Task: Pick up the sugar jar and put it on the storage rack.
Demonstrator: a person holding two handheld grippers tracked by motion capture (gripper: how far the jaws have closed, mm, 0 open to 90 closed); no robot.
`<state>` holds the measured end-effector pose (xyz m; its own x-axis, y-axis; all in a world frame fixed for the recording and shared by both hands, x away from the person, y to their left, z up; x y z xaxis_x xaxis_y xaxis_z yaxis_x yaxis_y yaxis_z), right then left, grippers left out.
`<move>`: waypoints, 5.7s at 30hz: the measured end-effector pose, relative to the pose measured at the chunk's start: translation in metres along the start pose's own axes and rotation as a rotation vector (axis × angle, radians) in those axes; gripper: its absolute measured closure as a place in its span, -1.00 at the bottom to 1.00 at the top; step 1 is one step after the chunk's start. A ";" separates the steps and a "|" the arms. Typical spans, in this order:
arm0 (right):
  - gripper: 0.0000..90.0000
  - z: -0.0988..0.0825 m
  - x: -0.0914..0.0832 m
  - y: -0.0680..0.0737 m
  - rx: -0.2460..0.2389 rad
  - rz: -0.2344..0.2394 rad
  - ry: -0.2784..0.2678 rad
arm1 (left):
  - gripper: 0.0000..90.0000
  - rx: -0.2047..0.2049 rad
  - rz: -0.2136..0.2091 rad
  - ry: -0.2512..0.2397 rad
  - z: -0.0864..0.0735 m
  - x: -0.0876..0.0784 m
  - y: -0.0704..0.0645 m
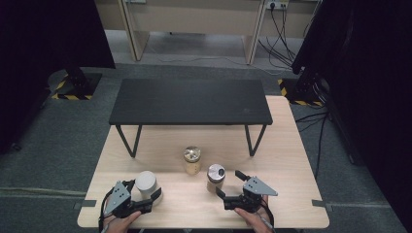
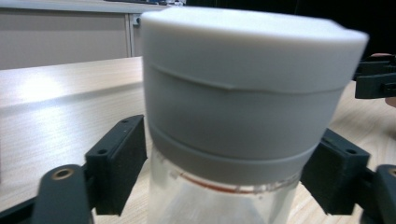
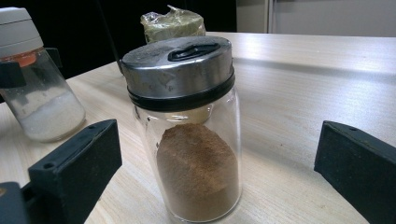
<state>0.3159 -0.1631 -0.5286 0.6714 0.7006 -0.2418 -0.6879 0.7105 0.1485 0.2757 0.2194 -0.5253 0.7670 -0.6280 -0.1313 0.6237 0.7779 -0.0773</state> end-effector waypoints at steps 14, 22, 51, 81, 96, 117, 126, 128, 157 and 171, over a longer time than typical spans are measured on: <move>-0.98 0.000 0.000 0.000 0.002 -0.001 -0.001 | -0.24 0.020 0.027 0.007 0.004 -0.001 -0.002; -0.98 0.000 0.000 0.000 0.003 -0.002 -0.001 | -0.24 0.010 0.028 -0.007 0.008 -0.002 -0.002; -0.98 0.000 0.000 -0.001 0.006 0.003 -0.003 | -0.23 -0.016 0.054 0.011 0.026 -0.007 0.000; -0.98 0.000 0.000 -0.001 0.008 0.007 -0.006 | -0.23 -0.009 0.051 0.057 0.065 -0.003 0.005; -0.98 0.000 0.000 -0.001 0.011 0.007 -0.007 | -0.23 -0.010 0.045 0.061 0.087 -0.003 0.010; -0.98 0.000 0.000 -0.001 0.010 0.008 -0.007 | -0.23 -0.010 0.021 0.037 0.113 0.003 0.011; -0.98 0.000 0.000 -0.001 0.011 0.007 -0.007 | -0.23 -0.021 0.015 0.035 0.124 0.006 0.016; -0.98 0.000 0.000 -0.001 0.009 0.007 -0.006 | -0.23 -0.022 0.018 0.035 0.125 0.007 0.018; -0.98 0.000 0.000 -0.001 0.011 0.009 -0.007 | -0.22 0.011 0.019 0.045 0.169 0.014 0.028; -0.98 0.000 0.001 -0.001 0.011 0.010 -0.007 | -0.23 0.015 0.017 0.047 0.194 0.020 0.032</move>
<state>0.3171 -0.1633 -0.5287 0.6668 0.7077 -0.2335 -0.6912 0.7044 0.1613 0.3402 0.2280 -0.3385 0.7699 -0.6127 -0.1786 0.6131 0.7878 -0.0598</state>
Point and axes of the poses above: each handheld gripper's, and its own axes: x roughly forward along the jaws, z roughly out of its top, y roughly to its left, the point moved 1 cm from there along x, roughly forward along the jaws, and after that the axes turned 2 degrees about -y, right-handed, at the moved point
